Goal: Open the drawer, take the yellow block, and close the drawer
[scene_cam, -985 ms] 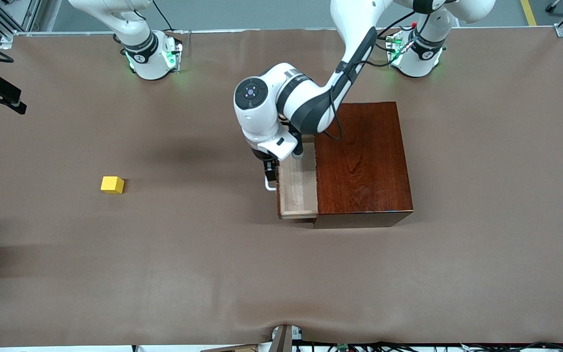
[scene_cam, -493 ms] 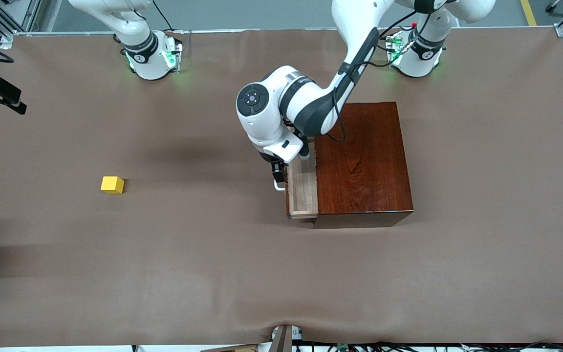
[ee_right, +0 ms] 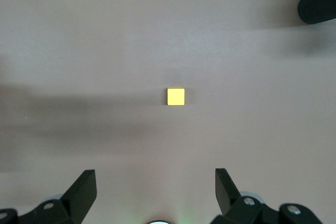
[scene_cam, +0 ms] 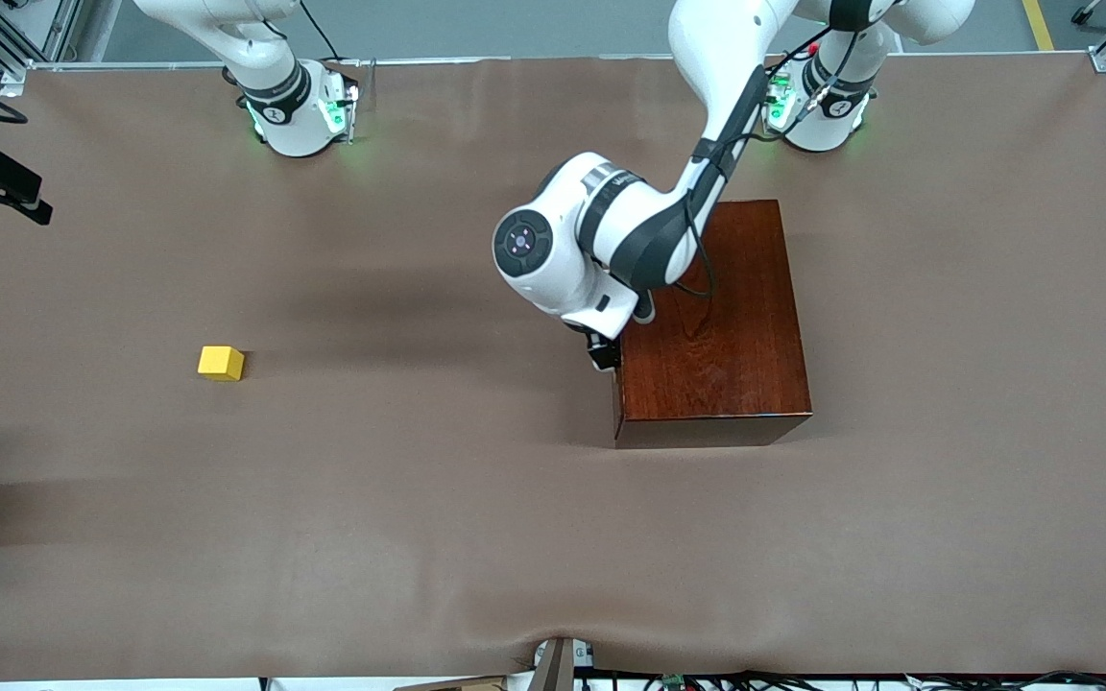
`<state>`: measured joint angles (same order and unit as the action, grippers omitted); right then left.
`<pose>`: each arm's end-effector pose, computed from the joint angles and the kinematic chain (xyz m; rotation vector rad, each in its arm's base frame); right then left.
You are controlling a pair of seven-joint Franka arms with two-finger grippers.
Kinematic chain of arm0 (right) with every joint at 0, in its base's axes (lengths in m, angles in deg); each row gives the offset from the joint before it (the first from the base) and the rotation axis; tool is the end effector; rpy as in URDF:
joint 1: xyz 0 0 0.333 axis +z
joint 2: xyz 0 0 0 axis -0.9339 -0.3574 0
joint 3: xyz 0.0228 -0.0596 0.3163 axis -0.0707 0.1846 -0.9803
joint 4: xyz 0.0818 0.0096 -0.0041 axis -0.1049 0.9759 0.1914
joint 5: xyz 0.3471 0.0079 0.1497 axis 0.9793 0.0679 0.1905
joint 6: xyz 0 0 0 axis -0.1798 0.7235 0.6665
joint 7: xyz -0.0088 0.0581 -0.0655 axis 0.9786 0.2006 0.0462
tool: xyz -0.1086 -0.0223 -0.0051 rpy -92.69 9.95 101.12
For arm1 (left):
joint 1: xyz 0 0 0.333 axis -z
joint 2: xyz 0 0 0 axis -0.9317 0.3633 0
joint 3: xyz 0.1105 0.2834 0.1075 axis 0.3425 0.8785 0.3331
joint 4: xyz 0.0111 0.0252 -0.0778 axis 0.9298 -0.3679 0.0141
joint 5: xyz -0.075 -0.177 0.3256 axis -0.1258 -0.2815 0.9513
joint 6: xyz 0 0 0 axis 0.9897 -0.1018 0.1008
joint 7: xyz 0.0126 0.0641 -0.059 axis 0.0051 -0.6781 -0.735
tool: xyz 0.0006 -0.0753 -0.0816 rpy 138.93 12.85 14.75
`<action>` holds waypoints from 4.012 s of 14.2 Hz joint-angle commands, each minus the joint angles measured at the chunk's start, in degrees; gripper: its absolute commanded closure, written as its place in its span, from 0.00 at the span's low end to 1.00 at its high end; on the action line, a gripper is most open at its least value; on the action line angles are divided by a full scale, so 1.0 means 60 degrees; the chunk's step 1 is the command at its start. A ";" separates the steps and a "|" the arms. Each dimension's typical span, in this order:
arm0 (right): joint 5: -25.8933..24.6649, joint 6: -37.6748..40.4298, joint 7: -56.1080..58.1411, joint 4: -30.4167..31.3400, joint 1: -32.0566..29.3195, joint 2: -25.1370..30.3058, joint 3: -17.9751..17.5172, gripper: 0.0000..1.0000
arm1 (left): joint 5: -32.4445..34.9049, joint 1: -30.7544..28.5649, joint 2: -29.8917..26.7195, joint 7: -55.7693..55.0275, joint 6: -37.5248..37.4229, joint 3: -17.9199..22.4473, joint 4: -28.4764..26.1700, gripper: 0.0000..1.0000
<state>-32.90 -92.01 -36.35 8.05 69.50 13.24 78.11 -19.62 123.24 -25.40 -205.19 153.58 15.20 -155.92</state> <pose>0.5111 -0.0231 0.6774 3.1198 -0.0153 -0.0383 0.5050 -0.4965 0.3141 -1.8093 -2.1887 -0.2004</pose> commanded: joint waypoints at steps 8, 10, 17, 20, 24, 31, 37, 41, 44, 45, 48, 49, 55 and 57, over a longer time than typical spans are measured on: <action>0.0024 0.0129 0.0119 -0.0181 -0.0250 -0.0073 -0.0147 0.00 | 0.0484 0.0356 -0.0244 -0.0180 -0.0185 -0.0061 0.0048 0.00; 0.0024 0.0129 0.0119 -0.0181 -0.0250 -0.0073 -0.0147 0.00 | 0.0469 0.0518 -0.0360 -0.0180 0.0036 -0.0032 0.0107 0.00; 0.0024 0.0115 0.0119 -0.0181 -0.0250 -0.0073 -0.0147 0.00 | 0.0498 -0.0313 -0.2512 0.1105 0.0124 0.0056 -0.0097 0.00; 0.0024 0.0115 0.0119 -0.0181 -0.0250 -0.0073 -0.0147 0.00 | 0.0528 -0.1571 -0.3012 0.2495 0.0124 0.0041 -0.0157 0.00; 0.0024 0.0115 0.0119 -0.0181 -0.0265 -0.0073 -0.0133 0.00 | 0.0134 -0.3957 -0.3568 0.6034 0.0432 -0.0061 -0.0171 0.00; 0.0490 0.0114 0.0134 -0.0152 -0.0571 -0.0073 -0.0089 0.00 | -0.0703 -0.5823 -0.4283 1.0012 0.0403 -0.0003 -0.0974 0.00; 0.0464 0.0100 0.0163 -0.0151 -0.0675 -0.0102 -0.0133 0.00 | -0.0293 -0.6030 -0.7638 1.3463 0.0520 -0.0032 -0.4620 0.00; 0.0054 0.0071 0.0148 -0.0151 -0.0646 -0.0102 -0.0118 0.00 | -0.0162 -0.7430 -0.7832 1.5313 0.0417 -0.1608 -0.4727 0.00; 0.0083 0.0085 0.0134 -0.0151 -0.0646 -0.0146 -0.0133 0.00 | -0.0088 -0.7962 -0.7847 1.7113 0.0417 -0.1980 -0.4566 0.00; 0.0083 0.0085 0.0090 -0.0151 -0.0660 -0.0146 -0.0118 0.00 | -0.0088 -0.8093 -0.7890 1.7874 0.0388 -0.1980 -0.4595 0.00; 0.0068 0.0100 0.0134 -0.0151 -0.0675 -0.0204 -0.0118 0.00 | 0.0014 -0.8138 -0.8008 1.9839 -0.0080 -0.1995 -0.4537 0.00; 0.0068 0.0114 0.0119 -0.0151 -0.0646 -0.0219 -0.0118 0.00 | 0.0131 -0.8211 -0.8022 2.0323 -0.0313 -0.2111 -0.4508 0.00; 0.0068 0.0071 0.0134 -0.0151 -0.0617 -0.0234 -0.0118 0.00 | 0.0542 -0.8666 -0.8125 2.2448 -0.1457 -0.2757 -0.4039 0.00; 0.0068 0.0071 0.0134 -0.0151 -0.0617 -0.0234 -0.0118 0.00 | 0.0542 -0.8681 -0.8110 2.3297 -0.1574 -0.2713 -0.4053 0.00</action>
<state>-31.86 -91.96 -36.00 8.01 66.78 12.22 78.24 -17.39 72.38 -73.72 -70.32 145.77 -0.38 -180.76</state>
